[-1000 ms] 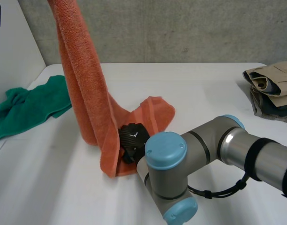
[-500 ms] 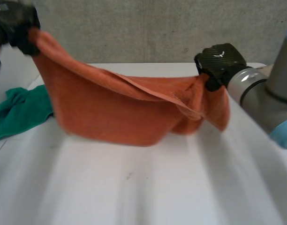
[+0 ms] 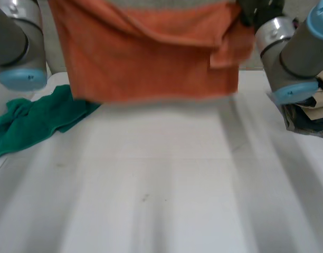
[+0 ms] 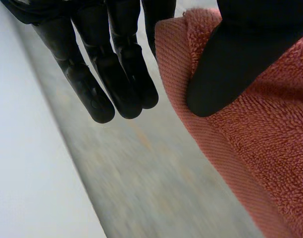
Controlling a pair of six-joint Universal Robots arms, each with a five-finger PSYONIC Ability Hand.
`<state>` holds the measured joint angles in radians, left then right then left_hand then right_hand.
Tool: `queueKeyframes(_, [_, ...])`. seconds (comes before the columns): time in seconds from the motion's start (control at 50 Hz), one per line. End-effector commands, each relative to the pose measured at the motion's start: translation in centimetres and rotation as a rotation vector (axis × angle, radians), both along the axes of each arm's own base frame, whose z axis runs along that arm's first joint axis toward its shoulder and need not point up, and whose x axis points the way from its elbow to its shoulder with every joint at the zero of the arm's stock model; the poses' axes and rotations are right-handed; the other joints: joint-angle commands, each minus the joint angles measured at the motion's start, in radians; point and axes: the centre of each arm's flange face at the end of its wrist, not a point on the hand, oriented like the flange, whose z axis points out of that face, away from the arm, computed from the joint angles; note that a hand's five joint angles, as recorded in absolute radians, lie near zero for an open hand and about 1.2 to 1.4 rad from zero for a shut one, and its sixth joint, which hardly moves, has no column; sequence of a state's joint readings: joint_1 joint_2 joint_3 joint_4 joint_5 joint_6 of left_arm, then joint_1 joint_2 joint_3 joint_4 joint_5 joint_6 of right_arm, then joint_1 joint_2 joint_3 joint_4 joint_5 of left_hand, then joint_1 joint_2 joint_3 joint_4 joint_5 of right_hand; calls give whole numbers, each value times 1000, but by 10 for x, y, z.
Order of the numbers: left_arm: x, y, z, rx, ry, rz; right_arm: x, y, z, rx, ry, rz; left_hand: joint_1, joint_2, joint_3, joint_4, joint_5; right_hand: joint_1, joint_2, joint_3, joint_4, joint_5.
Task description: Fold the laundry.
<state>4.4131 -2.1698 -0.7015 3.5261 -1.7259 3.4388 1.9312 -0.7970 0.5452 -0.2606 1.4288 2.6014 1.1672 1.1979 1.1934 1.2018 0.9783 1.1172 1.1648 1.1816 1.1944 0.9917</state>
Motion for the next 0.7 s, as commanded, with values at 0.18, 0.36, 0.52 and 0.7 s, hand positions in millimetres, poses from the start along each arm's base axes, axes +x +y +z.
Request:
queueKeyframes(0.18, [14, -1, -131, 382, -70, 2, -20, 0, -80, 316, 285, 109, 229, 198, 203, 194, 243, 279, 231, 215, 202, 230])
queueKeyframes(0.36, [7, 20, -225, 530, -241, -33, -26, 8, -204, 455, 613, 78, 229, 198, 203, 194, 243, -569, -617, -633, -646, -618])
queueKeyframes(0.52, [23, 18, -202, 483, -228, 6, -43, 5, -183, 555, 314, -65, 229, 198, 203, 194, 243, -943, -990, -1007, -1020, -992])
queueKeyframes(0.7, [34, 22, -191, 502, -184, 11, -72, 32, -148, 702, 49, -68, 229, 198, 203, 194, 243, -849, -897, -913, -926, -898])
